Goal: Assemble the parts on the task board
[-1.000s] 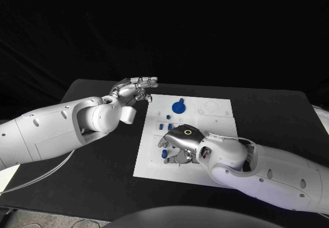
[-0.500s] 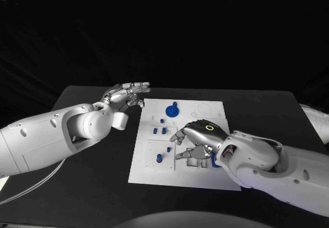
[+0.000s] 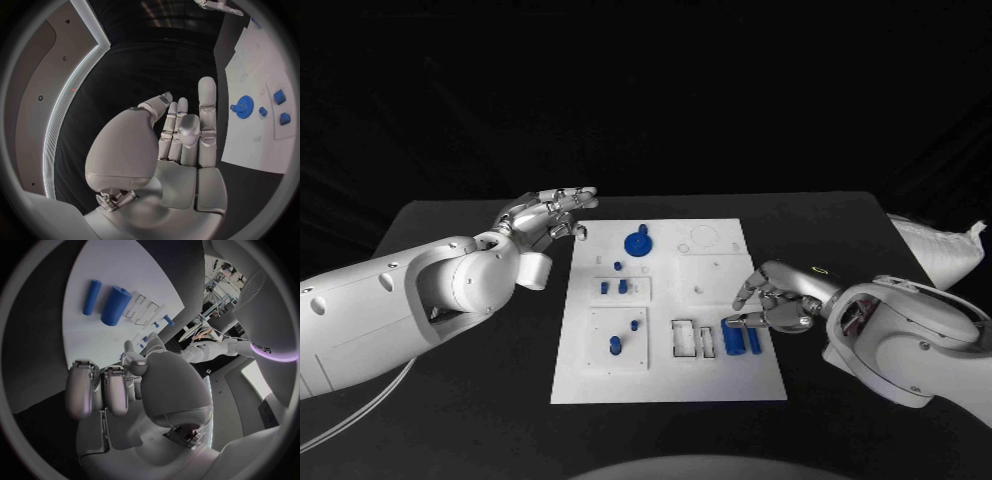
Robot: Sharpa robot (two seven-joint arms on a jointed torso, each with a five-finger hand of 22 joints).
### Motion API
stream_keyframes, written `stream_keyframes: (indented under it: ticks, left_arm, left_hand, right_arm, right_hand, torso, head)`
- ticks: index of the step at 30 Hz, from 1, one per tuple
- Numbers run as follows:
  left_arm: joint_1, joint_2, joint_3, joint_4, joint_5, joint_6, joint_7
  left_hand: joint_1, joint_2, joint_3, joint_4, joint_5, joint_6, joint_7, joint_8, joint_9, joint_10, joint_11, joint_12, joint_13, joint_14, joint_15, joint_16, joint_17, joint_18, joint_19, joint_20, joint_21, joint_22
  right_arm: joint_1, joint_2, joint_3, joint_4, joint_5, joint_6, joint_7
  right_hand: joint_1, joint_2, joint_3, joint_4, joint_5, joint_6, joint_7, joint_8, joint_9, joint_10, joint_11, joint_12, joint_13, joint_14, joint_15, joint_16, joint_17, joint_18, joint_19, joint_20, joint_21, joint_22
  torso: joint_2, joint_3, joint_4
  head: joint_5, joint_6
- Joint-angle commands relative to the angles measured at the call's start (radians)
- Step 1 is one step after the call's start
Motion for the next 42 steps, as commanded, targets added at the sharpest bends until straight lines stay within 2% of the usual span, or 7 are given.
stream_keyframes:
  ticks: [1,7,11,22,32,37,42]
  left_arm:
    - [0.000,0.002,0.000,0.001,-0.005,0.025,0.003]
    - [0.000,0.006,-0.002,-0.002,-0.005,0.028,0.004]
    - [0.000,0.006,-0.002,-0.002,-0.005,0.027,0.004]
    - [0.000,0.004,-0.003,-0.002,-0.005,0.027,0.004]
    - [0.000,0.003,-0.003,-0.001,-0.005,0.029,0.004]
    - [0.000,0.002,-0.003,-0.001,-0.005,0.029,0.003]
    - [0.000,0.002,-0.003,-0.001,-0.005,0.030,0.003]
  left_hand:
    - [-0.008,0.001,-0.006,-0.001,0.001,-0.006,0.000,0.003,-0.001,-0.007,-0.002,0.003,0.000,-0.008,-0.002,-0.005,-0.001,0.018,-0.006,0.000,-0.003,-0.001]
    - [-0.008,0.001,-0.006,-0.001,0.001,-0.006,0.000,0.003,-0.001,-0.007,-0.002,0.003,0.000,-0.008,-0.002,-0.005,-0.001,0.018,-0.006,0.000,-0.003,-0.001]
    - [-0.008,0.001,-0.006,-0.001,0.001,-0.006,0.000,0.003,-0.001,-0.007,-0.002,0.003,0.000,-0.008,-0.002,-0.005,-0.001,0.018,-0.006,0.000,-0.003,-0.001]
    - [-0.008,0.001,-0.006,-0.001,0.001,-0.006,0.000,0.003,-0.001,-0.007,-0.002,0.003,0.000,-0.008,-0.002,-0.005,-0.001,0.018,-0.006,0.000,-0.003,-0.001]
    - [-0.008,0.001,-0.006,-0.001,0.001,-0.006,0.000,0.003,-0.001,-0.007,-0.002,0.003,0.000,-0.008,-0.002,-0.005,-0.001,0.018,-0.006,0.000,-0.003,-0.001]
    - [-0.009,0.002,-0.007,-0.001,0.001,-0.006,0.000,0.003,-0.001,-0.008,-0.002,0.004,0.000,-0.008,-0.002,-0.005,-0.002,0.018,-0.006,0.000,-0.004,-0.001]
    - [-0.010,0.003,-0.007,0.000,0.001,-0.007,0.000,0.004,-0.001,-0.010,-0.002,0.005,0.000,-0.009,-0.001,-0.005,-0.003,0.018,-0.006,0.000,-0.004,-0.001]
  right_arm:
    - [-0.003,-0.010,-0.003,0.008,-0.010,0.016,-0.138]
    - [-0.015,0.000,-0.008,0.009,-0.042,0.022,-0.204]
    - [-0.024,0.016,-0.009,0.002,-0.054,0.035,-0.222]
    - [-0.053,0.072,-0.009,-0.032,-0.076,0.074,-0.236]
    - [-0.062,0.110,-0.010,-0.067,-0.117,0.106,-0.242]
    - [-0.073,0.138,-0.009,-0.086,-0.127,0.107,-0.243]
    - [-0.081,0.156,-0.009,-0.098,-0.130,0.096,-0.244]
  right_hand:
    - [-0.014,0.011,-0.013,0.005,0.013,-0.007,-0.001,0.015,0.007,0.056,0.000,0.356,0.544,0.079,-0.003,0.012,0.115,-0.014,0.017,0.001,0.013,0.019]
    - [-0.061,0.026,-0.042,0.010,0.042,-0.023,-0.003,0.046,0.025,0.074,-0.001,0.408,0.613,0.086,-0.003,0.036,0.158,-0.019,0.025,0.001,0.033,0.050]
    - [-0.068,0.031,-0.045,0.010,0.045,-0.030,-0.002,0.049,0.028,0.076,0.000,0.412,0.619,0.088,-0.003,0.043,0.174,-0.021,0.027,0.001,0.037,0.056]
    - [-0.074,0.033,-0.050,0.010,0.044,-0.036,0.000,0.051,0.030,0.075,0.001,0.412,0.620,0.089,-0.001,0.046,0.179,-0.021,0.027,0.002,0.038,0.058]
    - [-0.077,0.035,-0.052,0.010,0.042,-0.039,0.000,0.052,0.032,0.073,0.002,0.408,0.616,0.089,-0.001,0.046,0.179,-0.021,0.027,0.003,0.039,0.059]
    - [-0.078,0.036,-0.052,0.010,0.041,-0.039,0.000,0.053,0.033,0.071,0.002,0.406,0.614,0.089,0.000,0.046,0.179,-0.021,0.027,0.003,0.039,0.059]
    - [-0.067,0.052,-0.047,0.004,0.050,-0.033,-0.002,0.064,0.040,0.070,0.001,0.405,0.615,0.089,-0.001,0.047,0.180,-0.021,0.026,0.004,0.040,0.061]
  torso:
    - [-0.003,-0.0004,-0.0105]
    - [-0.005,-0.0004,-0.0097]
    - [-0.004,-0.0012,-0.0063]
    - [-0.002,-0.0020,-0.0105]
    - [-0.002,-0.0022,-0.0085]
    - [-0.003,-0.0023,-0.0096]
    - [-0.003,-0.0031,-0.0092]
  head:
    - [-0.002,-0.001]
    - [-0.004,-0.001]
    - [-0.005,-0.002]
    - [0.002,-0.006]
    - [0.006,-0.011]
    - [0.008,-0.014]
    - [0.008,-0.014]
